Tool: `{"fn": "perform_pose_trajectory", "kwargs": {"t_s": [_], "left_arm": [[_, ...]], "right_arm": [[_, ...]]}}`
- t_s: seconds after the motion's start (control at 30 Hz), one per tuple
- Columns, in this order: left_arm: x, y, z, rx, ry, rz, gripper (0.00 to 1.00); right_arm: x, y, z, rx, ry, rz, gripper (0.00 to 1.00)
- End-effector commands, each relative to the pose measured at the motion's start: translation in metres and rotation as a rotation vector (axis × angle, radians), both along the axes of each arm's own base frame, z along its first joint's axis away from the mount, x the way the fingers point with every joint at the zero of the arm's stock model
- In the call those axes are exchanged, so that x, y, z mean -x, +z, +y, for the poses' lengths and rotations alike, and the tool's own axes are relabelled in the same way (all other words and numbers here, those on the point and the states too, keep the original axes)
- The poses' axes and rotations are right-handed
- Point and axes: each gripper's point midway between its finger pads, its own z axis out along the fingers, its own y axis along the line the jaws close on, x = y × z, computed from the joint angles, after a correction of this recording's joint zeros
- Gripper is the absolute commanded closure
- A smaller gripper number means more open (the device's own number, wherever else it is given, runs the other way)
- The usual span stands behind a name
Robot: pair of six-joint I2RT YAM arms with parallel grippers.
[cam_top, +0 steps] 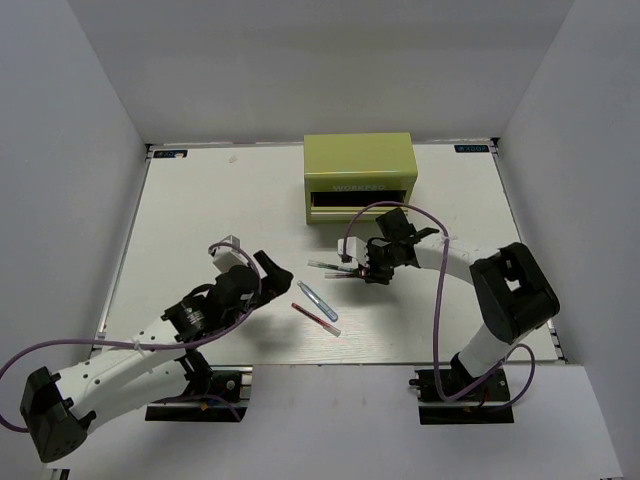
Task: Sort the stationery into containers
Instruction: Pick up the pen from the center of the board.
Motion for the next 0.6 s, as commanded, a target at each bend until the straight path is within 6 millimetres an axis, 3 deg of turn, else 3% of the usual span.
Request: {"fn": "perform_pose_trajectory", "kwargs": {"t_s": [0.0, 0.1, 0.2, 0.37, 0.43, 0.47, 0.5, 0.57], "left_arm": [[0.001, 0.0, 0.003, -0.008, 0.014, 0.018, 0.0], [0.002, 0.001, 0.001, -0.011, 0.01, 0.038, 0.0], [0.0, 0.003, -0.005, -0.061, -0.04, 0.035, 0.0], [-0.003, 0.016, -0.02, -0.18, -0.202, -0.014, 0.0], [-0.003, 0.018, -0.025, -0.238, -0.287, -0.038, 0.07], [-0.002, 0.016, -0.029, -0.264, -0.329, -0.035, 0.14], [-0.002, 0.013, -0.029, -0.272, -0.331, -0.026, 0.18], [0.0, 0.007, -0.032, -0.281, -0.35, 0.001, 0.19]], "right_arm": [[-0.007, 0.0, 0.004, 0.012, 0.006, -0.011, 0.52], [0.013, -0.007, 0.002, 0.017, 0.068, 0.069, 0.57], [0.044, -0.014, -0.007, 0.046, 0.147, 0.182, 0.68], [0.073, -0.014, -0.016, 0.048, 0.224, 0.251, 0.88], [0.076, -0.002, -0.018, 0.025, 0.225, 0.224, 0.92], [0.072, 0.014, -0.015, -0.002, 0.223, 0.176, 0.94], [0.072, 0.014, -0.015, -0.002, 0.215, 0.179, 0.94], [0.062, 0.041, -0.009, -0.044, 0.184, 0.119, 0.95]]}}
